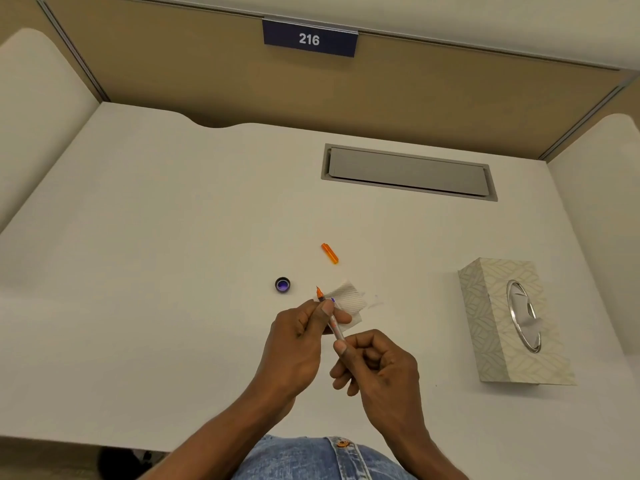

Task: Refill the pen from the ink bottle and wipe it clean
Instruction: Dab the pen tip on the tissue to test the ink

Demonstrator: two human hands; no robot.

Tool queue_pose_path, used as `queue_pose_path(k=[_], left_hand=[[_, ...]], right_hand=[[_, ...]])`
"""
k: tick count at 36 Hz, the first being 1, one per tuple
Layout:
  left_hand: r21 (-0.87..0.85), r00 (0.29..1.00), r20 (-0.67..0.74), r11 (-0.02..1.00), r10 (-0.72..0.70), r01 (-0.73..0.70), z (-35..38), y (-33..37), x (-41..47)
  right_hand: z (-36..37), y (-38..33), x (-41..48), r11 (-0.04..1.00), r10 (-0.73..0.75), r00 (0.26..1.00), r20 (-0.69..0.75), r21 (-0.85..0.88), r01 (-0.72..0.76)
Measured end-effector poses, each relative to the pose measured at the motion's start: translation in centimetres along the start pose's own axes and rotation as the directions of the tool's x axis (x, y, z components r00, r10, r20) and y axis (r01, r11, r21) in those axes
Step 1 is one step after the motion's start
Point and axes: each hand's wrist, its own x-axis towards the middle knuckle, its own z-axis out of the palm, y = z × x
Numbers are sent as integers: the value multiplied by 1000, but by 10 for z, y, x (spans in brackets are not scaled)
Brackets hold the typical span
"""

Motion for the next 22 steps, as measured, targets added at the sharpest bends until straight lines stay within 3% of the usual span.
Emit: queue_pose_path(k=[14, 22], left_hand=[[-3, 1000, -21, 1000, 10, -10, 1, -2, 4], [12, 997, -79, 1000, 26, -25, 3, -2, 4]], right_hand=[[-1, 9, 6, 999, -30, 996, 80, 12, 29], [2, 6, 4, 993, -115, 991, -64, -19, 114]])
